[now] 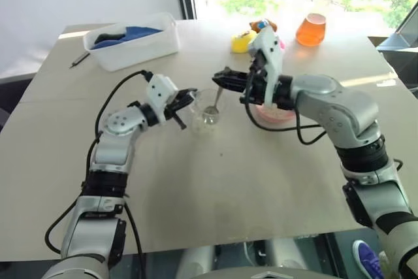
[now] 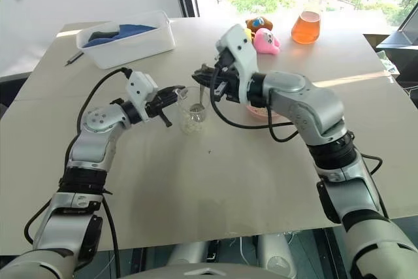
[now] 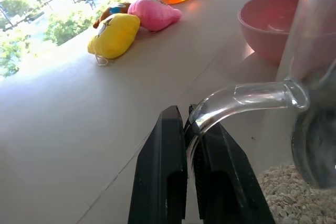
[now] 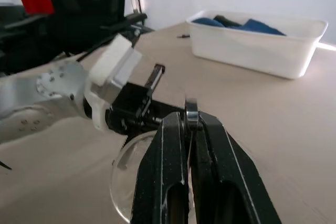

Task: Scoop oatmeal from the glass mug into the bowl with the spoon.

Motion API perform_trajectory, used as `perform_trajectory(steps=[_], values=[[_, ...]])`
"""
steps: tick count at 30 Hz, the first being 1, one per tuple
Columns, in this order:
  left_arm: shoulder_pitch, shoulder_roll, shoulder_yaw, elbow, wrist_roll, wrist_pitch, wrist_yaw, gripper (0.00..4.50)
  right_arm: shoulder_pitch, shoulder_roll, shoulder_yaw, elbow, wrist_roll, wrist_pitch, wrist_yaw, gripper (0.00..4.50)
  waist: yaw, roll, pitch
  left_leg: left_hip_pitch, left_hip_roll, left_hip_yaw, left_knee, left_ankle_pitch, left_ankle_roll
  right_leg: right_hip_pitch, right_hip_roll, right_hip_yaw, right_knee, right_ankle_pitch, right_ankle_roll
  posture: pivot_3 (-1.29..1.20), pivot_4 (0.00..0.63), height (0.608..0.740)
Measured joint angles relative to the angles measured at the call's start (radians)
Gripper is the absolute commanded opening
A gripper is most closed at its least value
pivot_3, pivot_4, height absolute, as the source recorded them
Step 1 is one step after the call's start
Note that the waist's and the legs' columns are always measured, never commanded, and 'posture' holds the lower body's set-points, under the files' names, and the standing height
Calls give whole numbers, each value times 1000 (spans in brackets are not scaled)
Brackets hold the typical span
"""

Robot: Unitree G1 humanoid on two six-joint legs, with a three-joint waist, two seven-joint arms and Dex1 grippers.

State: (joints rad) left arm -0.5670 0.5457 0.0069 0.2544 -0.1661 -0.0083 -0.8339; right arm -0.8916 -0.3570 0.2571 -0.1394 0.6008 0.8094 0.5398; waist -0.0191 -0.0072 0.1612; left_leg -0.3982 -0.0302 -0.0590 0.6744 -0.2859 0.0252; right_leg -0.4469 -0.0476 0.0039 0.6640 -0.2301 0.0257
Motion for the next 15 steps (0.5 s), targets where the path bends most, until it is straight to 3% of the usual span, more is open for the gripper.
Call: perform_trajectory(steps=[7,15], values=[[-27,-2,-18,33,26,-18,-7,104,36,74,-18,-1,-24,70,-29,0,0,0,0,0,0,0,0,0,0,0,0,0,0,0,0,0,150,740],[-63,-28,-19,125,36,-89,0,104,-24,211,-331,81,125,364,-244,0,3,0,0,0,-1,-1,5,0,0,0,0,0,5,0,0,0,150,740]])
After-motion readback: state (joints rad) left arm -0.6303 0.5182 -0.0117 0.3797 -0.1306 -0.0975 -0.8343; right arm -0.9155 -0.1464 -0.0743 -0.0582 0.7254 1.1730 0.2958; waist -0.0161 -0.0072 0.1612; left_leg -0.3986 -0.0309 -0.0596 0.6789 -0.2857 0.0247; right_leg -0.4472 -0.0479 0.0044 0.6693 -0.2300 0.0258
